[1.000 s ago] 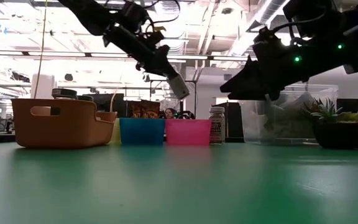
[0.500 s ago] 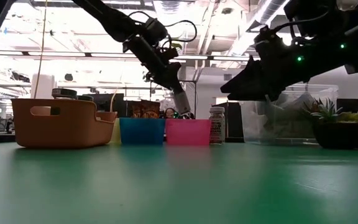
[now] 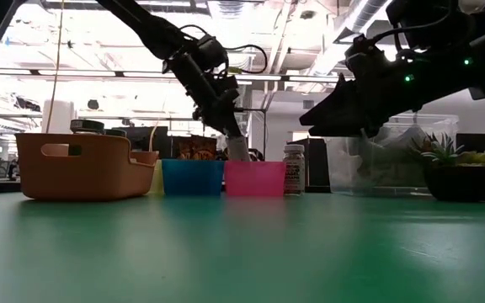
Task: Sort spices by type
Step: Put the bottom white seasoning bottle into the pink bin, then put the white seasoning bottle into the pink bin
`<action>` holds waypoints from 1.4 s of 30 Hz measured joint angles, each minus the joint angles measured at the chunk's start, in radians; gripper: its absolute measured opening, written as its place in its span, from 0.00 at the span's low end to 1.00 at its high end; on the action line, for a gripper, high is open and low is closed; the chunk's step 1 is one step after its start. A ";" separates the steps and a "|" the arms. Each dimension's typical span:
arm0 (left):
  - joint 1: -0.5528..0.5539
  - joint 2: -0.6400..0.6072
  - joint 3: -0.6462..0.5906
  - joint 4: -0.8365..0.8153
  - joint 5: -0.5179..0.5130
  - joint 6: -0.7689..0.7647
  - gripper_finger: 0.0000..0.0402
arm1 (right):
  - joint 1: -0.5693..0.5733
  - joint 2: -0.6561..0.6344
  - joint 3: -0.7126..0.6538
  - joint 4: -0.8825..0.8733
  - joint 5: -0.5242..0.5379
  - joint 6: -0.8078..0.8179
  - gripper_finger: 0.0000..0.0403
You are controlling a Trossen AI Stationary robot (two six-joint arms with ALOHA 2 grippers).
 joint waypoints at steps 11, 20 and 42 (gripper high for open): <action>-0.022 0.064 0.000 -0.033 0.041 0.068 0.51 | 0.001 0.000 0.000 0.001 0.001 0.006 0.72; -0.031 0.080 0.000 -0.017 0.051 0.087 0.52 | 0.001 0.000 0.000 0.001 0.002 0.007 0.72; -0.078 -0.036 0.000 0.112 0.052 0.225 0.69 | 0.001 0.000 0.000 -0.020 0.003 0.010 0.72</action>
